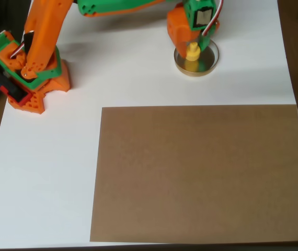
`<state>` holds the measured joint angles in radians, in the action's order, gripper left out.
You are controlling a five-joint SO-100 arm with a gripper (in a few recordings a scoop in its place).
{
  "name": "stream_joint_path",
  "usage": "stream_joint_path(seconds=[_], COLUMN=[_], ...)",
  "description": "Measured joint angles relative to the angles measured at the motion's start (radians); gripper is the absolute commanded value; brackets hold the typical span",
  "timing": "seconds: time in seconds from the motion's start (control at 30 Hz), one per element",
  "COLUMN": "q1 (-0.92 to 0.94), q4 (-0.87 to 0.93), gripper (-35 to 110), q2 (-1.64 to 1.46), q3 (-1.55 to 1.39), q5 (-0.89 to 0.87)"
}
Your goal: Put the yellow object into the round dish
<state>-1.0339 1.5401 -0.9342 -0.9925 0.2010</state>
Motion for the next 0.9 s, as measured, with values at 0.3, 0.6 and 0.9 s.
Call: stream_joint_path(seconds=[0.3,0.6,0.9], q1=[-0.002,0.005,0.049], q4=[0.006,0.084,0.057], gripper=[27,27,27], q2=[0.003,-0.052,-0.390], q3=[0.002,0.012,-0.313], q5=[-0.002,0.064,0.172])
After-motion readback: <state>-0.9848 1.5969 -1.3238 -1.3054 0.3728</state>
